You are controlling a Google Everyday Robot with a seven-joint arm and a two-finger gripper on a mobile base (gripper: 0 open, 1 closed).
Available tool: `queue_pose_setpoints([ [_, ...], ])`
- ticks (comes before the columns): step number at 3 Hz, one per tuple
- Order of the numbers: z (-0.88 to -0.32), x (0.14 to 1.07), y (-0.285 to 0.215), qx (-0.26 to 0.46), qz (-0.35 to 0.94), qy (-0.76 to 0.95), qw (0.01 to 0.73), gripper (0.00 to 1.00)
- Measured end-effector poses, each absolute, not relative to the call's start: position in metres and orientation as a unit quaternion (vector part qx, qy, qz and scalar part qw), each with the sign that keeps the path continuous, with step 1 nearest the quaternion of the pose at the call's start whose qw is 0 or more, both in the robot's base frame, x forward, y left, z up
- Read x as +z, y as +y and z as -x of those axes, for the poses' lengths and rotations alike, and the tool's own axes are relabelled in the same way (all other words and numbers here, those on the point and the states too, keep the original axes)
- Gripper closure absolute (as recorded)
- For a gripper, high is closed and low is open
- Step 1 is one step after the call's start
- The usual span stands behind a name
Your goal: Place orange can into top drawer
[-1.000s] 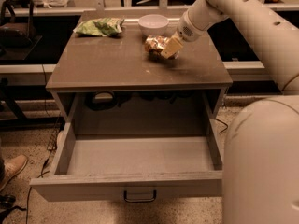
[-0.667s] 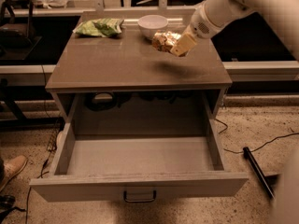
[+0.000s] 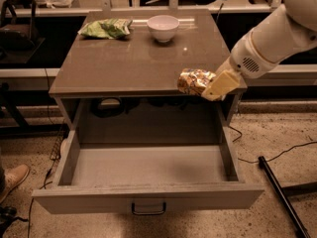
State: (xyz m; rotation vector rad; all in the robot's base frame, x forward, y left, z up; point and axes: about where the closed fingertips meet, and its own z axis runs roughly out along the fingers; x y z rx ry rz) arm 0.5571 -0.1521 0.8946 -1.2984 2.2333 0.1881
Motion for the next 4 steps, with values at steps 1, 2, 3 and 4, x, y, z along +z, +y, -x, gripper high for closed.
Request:
queue_pose_setpoints([
  [1, -0.557, 0.895, -0.152, 0.070, 0.482, 0.830, 0.272, 1.00],
  [2, -0.556, 0.885, -0.151, 0.075, 0.484, 0.831, 0.263, 1.00],
  [3, -0.553, 0.854, -0.149, 0.095, 0.485, 0.837, 0.235, 1.00],
  [4, -0.551, 0.817, -0.141, 0.112, 0.487, 0.842, 0.203, 1.00],
])
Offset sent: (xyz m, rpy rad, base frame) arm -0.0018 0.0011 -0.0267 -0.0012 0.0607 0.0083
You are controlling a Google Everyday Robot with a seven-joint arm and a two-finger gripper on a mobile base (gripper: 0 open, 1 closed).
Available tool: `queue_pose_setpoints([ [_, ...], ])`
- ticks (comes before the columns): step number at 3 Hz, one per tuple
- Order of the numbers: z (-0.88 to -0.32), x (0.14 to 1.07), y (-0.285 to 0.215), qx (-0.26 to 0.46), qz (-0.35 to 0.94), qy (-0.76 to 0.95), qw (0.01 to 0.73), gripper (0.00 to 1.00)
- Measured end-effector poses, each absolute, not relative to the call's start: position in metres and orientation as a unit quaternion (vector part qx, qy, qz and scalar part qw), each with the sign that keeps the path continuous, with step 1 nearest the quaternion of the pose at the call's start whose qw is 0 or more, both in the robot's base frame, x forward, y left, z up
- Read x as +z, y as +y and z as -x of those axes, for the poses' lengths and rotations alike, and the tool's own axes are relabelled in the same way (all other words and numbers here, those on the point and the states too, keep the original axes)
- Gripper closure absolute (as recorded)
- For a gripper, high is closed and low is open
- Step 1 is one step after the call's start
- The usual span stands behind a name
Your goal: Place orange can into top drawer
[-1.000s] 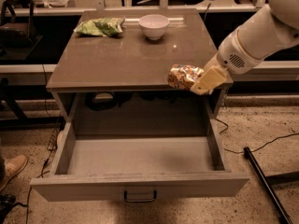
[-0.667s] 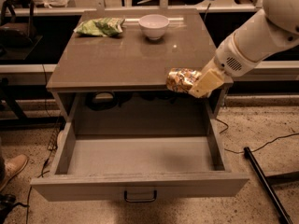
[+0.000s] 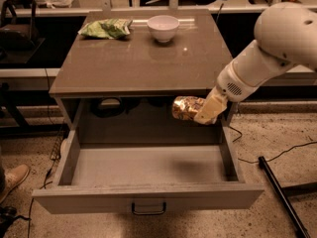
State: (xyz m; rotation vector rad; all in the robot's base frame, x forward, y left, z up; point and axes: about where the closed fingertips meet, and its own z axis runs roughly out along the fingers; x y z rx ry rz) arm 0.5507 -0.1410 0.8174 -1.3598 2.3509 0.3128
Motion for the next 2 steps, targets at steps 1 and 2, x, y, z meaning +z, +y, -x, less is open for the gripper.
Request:
queue_pose_setpoints([
  [1, -0.553, 0.783, -0.127, 0.129, 0.489, 0.844, 0.178, 1.00],
  [2, -0.555, 0.761, -0.117, 0.139, 0.489, 0.845, 0.168, 1.00],
])
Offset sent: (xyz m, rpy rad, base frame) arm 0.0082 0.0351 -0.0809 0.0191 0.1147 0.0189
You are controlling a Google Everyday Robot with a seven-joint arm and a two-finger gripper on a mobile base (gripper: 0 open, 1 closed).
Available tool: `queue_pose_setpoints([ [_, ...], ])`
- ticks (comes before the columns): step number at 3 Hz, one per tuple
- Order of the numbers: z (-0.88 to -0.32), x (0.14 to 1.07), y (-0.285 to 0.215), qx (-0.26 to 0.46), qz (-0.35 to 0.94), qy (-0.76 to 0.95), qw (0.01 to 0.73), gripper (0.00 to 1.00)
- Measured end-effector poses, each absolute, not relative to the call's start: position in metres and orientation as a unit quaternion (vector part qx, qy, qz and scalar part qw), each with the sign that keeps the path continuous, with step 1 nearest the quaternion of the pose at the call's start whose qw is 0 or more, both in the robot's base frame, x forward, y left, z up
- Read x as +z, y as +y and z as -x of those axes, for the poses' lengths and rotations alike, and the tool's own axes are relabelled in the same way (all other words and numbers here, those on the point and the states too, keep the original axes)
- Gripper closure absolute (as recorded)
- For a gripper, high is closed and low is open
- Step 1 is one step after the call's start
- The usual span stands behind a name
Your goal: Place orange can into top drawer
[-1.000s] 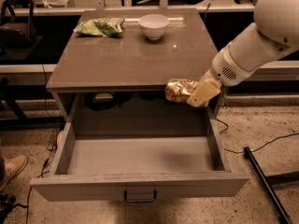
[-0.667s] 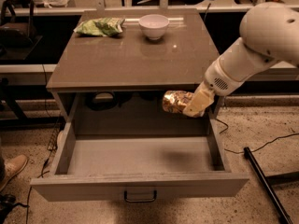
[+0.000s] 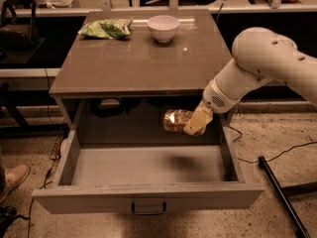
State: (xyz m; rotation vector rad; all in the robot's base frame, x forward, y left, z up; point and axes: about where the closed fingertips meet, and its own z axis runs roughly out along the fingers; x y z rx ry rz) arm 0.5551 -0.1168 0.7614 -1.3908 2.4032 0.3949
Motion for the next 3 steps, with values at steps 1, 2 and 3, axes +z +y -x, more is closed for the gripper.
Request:
queue_pose_setpoints([
  [1, -0.555, 0.746, -0.108, 0.153, 0.487, 0.844, 0.164, 1.00],
  [2, -0.553, 0.731, -0.092, 0.176, 0.485, 0.841, 0.164, 1.00],
  [3, -0.552, 0.726, -0.084, 0.185, 0.486, 0.839, 0.162, 1.00],
])
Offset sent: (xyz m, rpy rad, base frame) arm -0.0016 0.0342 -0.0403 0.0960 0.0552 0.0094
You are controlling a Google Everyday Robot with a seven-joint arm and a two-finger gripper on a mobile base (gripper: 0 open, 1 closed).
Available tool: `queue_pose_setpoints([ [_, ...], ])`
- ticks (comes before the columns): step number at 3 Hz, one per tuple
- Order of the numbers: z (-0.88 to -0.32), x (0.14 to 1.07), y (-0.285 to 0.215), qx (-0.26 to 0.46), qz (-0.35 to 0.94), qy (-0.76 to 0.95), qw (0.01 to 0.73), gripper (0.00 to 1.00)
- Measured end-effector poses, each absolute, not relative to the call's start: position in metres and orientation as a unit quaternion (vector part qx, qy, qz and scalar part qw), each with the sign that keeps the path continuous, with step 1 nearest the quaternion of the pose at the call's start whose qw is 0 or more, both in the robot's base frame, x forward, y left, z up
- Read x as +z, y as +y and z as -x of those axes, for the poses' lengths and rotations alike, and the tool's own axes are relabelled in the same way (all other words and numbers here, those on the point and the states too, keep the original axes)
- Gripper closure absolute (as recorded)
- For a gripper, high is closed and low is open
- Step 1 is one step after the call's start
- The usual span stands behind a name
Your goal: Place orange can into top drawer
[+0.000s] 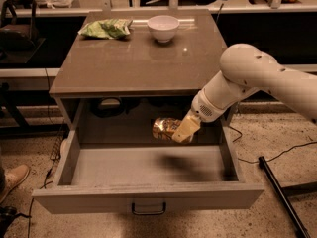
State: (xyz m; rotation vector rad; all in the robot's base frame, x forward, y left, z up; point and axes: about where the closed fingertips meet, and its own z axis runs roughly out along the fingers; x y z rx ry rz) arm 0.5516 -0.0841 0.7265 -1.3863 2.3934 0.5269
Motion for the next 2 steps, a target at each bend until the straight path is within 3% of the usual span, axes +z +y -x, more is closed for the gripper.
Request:
queue_pose_setpoints([
  [1, -0.551, 0.722, -0.074, 0.195, 0.487, 0.836, 0.159, 0.83],
  [2, -0.547, 0.714, -0.061, 0.208, 0.487, 0.835, 0.153, 0.52],
])
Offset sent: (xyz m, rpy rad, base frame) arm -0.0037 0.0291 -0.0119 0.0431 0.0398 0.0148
